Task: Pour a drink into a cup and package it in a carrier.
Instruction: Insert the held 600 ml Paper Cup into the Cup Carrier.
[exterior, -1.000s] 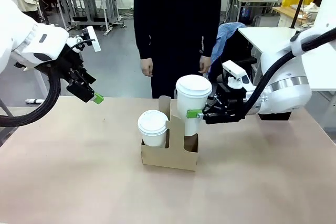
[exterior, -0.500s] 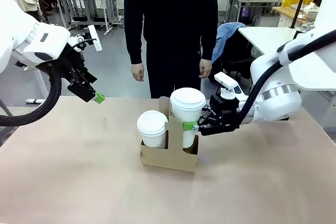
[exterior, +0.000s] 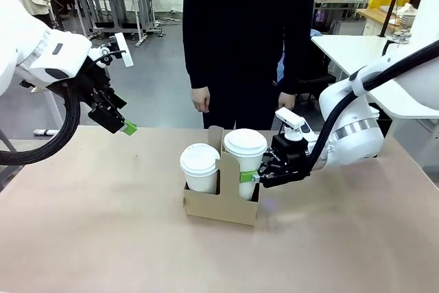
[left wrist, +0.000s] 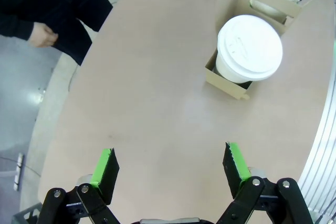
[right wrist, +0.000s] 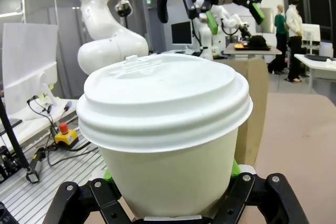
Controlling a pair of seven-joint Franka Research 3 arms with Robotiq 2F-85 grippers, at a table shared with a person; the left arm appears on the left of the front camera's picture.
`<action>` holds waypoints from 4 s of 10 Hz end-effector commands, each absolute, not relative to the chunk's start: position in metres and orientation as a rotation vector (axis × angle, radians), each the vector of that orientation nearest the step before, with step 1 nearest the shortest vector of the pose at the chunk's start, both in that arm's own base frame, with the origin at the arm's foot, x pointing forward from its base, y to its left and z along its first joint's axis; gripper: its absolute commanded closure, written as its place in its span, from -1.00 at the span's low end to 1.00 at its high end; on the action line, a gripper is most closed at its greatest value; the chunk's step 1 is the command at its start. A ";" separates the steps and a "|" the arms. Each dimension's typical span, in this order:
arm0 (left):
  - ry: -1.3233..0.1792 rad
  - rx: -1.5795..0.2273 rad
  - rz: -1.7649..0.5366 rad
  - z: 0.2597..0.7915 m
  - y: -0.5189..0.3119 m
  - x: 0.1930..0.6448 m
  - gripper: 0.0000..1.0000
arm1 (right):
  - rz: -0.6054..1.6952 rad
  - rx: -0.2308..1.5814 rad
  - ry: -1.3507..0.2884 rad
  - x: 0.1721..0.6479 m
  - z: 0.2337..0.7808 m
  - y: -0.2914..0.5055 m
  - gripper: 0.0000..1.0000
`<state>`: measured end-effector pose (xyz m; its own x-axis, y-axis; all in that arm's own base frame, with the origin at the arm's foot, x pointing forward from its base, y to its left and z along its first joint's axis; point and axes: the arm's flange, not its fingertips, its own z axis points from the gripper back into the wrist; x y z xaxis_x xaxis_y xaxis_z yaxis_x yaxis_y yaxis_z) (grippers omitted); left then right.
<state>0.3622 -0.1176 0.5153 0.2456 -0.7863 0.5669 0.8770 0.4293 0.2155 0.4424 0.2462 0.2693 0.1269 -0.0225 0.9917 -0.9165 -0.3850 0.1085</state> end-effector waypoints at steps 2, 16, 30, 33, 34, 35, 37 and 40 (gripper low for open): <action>-0.677 -0.156 -1.128 0.516 -0.118 0.361 -1.00 | 1.434 1.608 -0.928 0.448 0.254 0.246 -0.61; -0.677 -0.156 -1.128 0.516 -0.118 0.361 -1.00 | 1.529 1.380 -0.947 0.455 0.275 0.193 -1.00; -0.677 -0.156 -1.128 0.516 -0.118 0.361 -1.00 | 0.706 0.528 -0.887 0.368 0.355 0.011 -1.00; -0.677 -0.156 -1.128 0.516 -0.118 0.361 -1.00 | 0.734 0.522 -0.889 0.400 0.359 0.004 -1.00; -0.677 -0.156 -1.128 0.516 -0.118 0.361 -1.00 | 0.734 0.522 -0.889 0.400 0.359 0.004 -1.00; -0.677 -0.156 -1.128 0.516 -0.118 0.361 -1.00 | 0.734 0.522 -0.889 0.400 0.359 0.004 -1.00; -0.677 -0.156 -1.128 0.516 -0.118 0.361 -1.00 | 0.734 0.522 -0.889 0.400 0.359 0.004 -1.00; -0.677 -0.156 -1.128 0.516 -0.118 0.361 -1.00 | 0.734 0.522 -0.889 0.400 0.359 0.004 -1.00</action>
